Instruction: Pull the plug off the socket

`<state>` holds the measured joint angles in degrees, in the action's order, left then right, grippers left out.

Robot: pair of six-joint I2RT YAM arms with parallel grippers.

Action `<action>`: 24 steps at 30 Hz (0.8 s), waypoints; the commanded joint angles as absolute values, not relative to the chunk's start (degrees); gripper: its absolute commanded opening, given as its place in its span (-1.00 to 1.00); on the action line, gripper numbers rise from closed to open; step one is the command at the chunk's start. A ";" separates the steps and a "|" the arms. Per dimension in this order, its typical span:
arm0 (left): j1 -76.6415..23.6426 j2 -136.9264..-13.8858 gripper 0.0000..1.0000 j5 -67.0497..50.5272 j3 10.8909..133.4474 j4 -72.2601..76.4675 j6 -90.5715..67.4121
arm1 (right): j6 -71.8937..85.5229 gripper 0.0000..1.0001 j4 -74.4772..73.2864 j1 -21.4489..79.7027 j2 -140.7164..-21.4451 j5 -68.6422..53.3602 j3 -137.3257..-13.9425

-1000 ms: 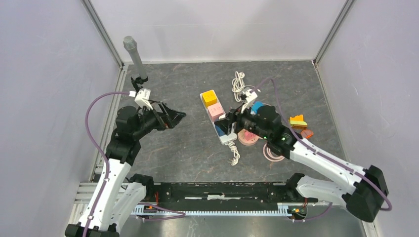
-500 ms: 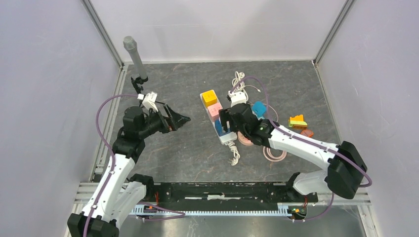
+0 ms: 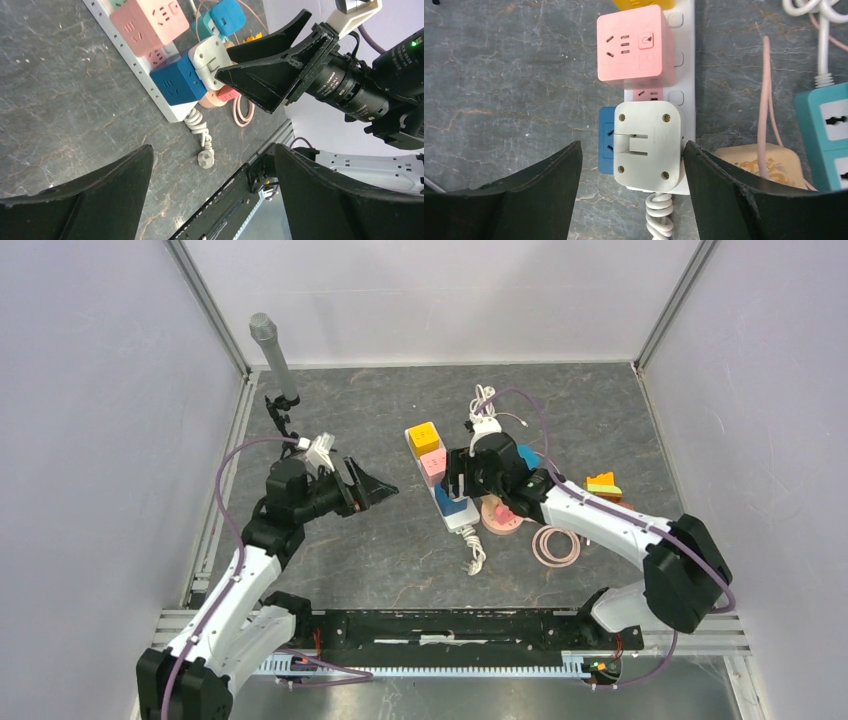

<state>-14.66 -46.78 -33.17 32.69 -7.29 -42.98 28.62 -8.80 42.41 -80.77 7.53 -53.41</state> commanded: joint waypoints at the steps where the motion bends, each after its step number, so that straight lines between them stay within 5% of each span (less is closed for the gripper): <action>1: -16.90 -47.45 0.91 -29.78 30.87 -2.81 -47.24 | 30.09 0.54 -7.81 41.92 -83.91 1.47 -55.93; 11: -21.38 -53.34 0.81 -26.83 27.85 7.29 -53.26 | 28.54 0.41 -8.35 41.87 -84.95 0.47 -57.23; 21: -28.07 -63.97 0.57 -23.12 30.01 12.48 -52.69 | 27.63 -0.41 -5.71 41.75 -81.87 -1.52 -55.01; 24: -28.56 -68.84 0.37 -23.38 31.28 14.35 -52.06 | 27.17 -0.63 -5.98 41.75 -82.42 -2.06 -55.30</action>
